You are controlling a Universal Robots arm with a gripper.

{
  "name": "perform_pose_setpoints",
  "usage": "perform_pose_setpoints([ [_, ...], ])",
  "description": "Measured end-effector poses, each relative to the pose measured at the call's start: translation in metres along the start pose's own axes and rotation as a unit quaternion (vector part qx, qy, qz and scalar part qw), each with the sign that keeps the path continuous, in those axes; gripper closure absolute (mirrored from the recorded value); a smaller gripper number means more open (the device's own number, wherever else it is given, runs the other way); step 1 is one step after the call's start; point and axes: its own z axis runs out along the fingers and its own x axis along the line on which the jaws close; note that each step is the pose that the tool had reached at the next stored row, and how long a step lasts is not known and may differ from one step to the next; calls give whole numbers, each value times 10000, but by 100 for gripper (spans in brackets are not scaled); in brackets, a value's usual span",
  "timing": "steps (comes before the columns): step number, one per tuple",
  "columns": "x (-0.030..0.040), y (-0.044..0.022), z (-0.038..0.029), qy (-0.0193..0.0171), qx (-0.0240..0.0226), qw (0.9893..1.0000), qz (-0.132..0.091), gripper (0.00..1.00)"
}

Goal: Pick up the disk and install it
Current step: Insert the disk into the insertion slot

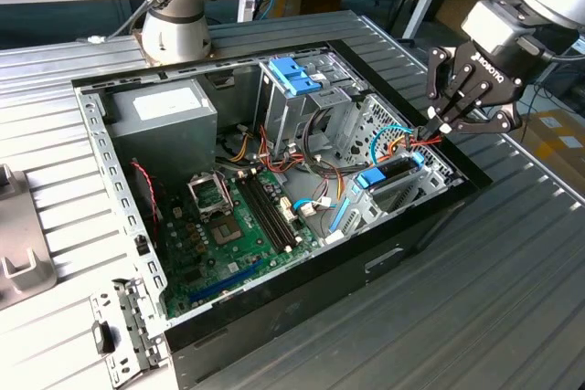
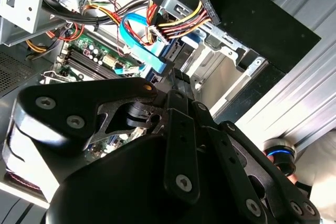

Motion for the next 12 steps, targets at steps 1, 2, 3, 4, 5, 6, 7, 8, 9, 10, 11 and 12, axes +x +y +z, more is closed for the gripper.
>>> perform_pose_setpoints([
  [1, 0, -3, 0, 0, 0, 10000, 0, 90],
  [2, 0, -7, 0, 0, -1, 10000, 1, 90],
  [3, 0, -11, 0, 0, -1, 10000, 0, 90],
  [4, 0, -15, 0, 0, -1, 10000, 0, 90],
  [5, 0, -20, 0, 0, -2, 10000, 0, 90],
  [6, 0, -35, -1, 0, -3, 10000, 1, 90],
  [7, 0, -43, -1, 0, -3, 10000, 0, 90],
  [8, 0, -52, -1, 0, -4, 10000, 1, 90],
  [9, 0, -59, -1, -1, -4, 10000, 1, 90],
  [10, 0, -65, -2, -1, -4, 10000, 1, 90],
  [11, 0, -72, -2, -1, -5, 10000, 1, 90],
  [12, 0, -91, -3, -1, -6, 10000, 1, 90],
])
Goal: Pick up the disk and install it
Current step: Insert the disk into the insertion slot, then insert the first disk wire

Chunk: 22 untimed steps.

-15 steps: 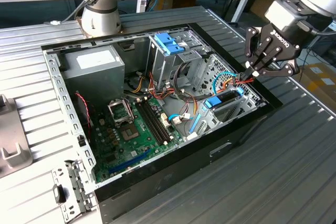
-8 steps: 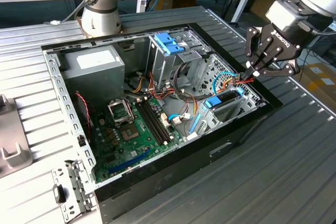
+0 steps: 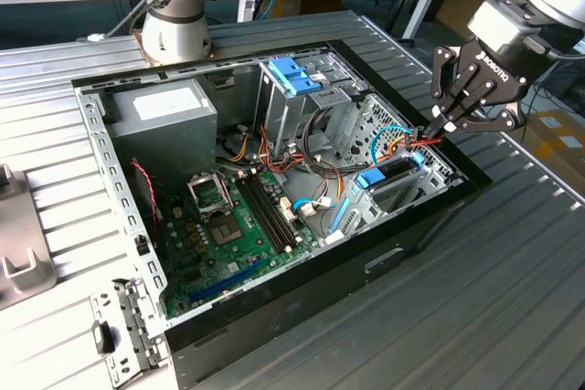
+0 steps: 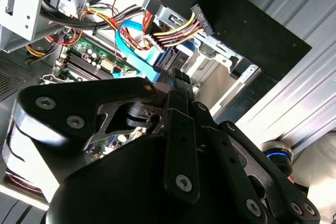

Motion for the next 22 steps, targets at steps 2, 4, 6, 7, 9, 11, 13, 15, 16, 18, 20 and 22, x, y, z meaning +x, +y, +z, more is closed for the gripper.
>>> perform_pose_setpoints([
  [2, -1, -16, -2, 0, -1, 10000, 0, 90],
  [4, -1, -23, -2, 0, -1, 10000, 0, 90],
  [6, -1, -27, -3, 0, -1, 10000, 0, 90],
  [7, -1, -27, -3, 0, -1, 10000, 0, 90],
  [9, -1, -27, -3, 0, -1, 10000, 0, 90],
  [11, -1, -28, -3, 1, -1, 10000, 0, 90],
  [13, -1, -28, -3, 0, -1, 10000, 0, 90],
  [15, -1, -28, -3, 0, -1, 10000, 0, 90],
  [16, -1, -28, -3, 0, -1, 10000, 0, 90],
  [18, -1, -29, -3, 0, -1, 10000, 0, 90],
  [20, 0, -45, -4, 1, -1, 10000, -5, 90],
  [22, -1, -100, -6, 1, -3, 10000, -12, 90],
])
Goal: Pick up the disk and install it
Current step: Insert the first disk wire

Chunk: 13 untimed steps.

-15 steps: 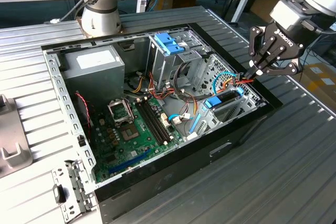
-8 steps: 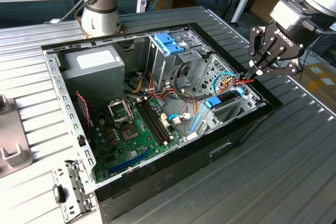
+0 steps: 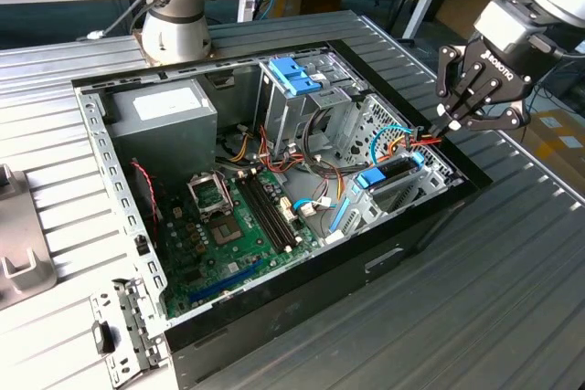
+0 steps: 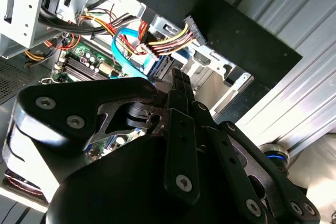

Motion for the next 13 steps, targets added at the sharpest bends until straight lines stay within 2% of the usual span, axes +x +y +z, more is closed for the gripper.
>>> perform_pose_setpoints([
  [8, -3, -187, -2, 2, -14, 10000, -28, 90],
  [13, -3, -202, -2, 3, -15, 10000, -40, 90],
])
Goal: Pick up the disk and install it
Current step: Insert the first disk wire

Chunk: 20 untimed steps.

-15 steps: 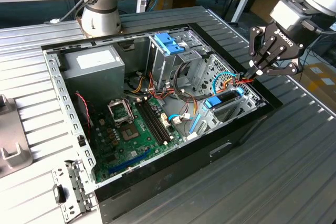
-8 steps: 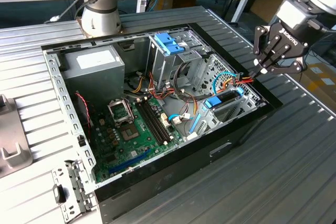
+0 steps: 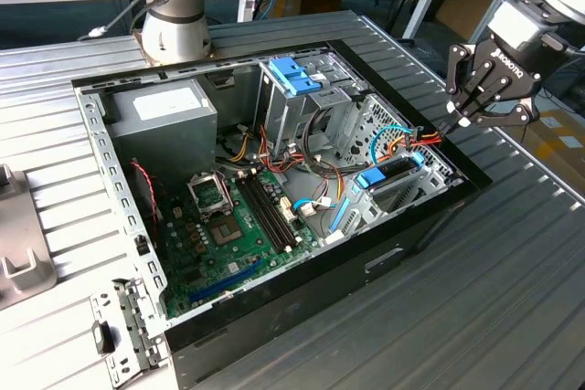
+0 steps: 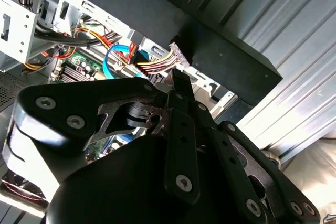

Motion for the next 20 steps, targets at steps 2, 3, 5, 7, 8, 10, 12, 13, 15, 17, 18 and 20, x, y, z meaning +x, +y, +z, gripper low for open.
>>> perform_pose_setpoints([
  [2, 0, 0, 0, 0, 0, 10000, -1, 90],
  [3, 0, 0, 0, 0, 0, 10000, -2, 90],
  [5, 0, 0, 1, 0, 7, 10000, -4, 90],
  [7, 0, -1, 4, 2, 147, 9999, -17, 90],
  [8, 0, 0, 5, 4, 236, 9997, -25, 90],
  [10, 1, -1, 8, 4, 323, 9995, -34, 90],
  [12, 1, -1, 7, 5, 326, 9995, -34, 90],
  [13, 1, 0, 7, 5, 328, 9995, -34, 90],
  [15, 1, -1, 7, 5, 332, 9994, -35, 90],
  [17, 1, 0, 7, 5, 332, 9994, -39, 90],
  [18, 1, 0, 7, 6, 330, 9994, -56, 90],
  [20, 1, 0, 7, 9, 325, 9994, -108, 90],
])
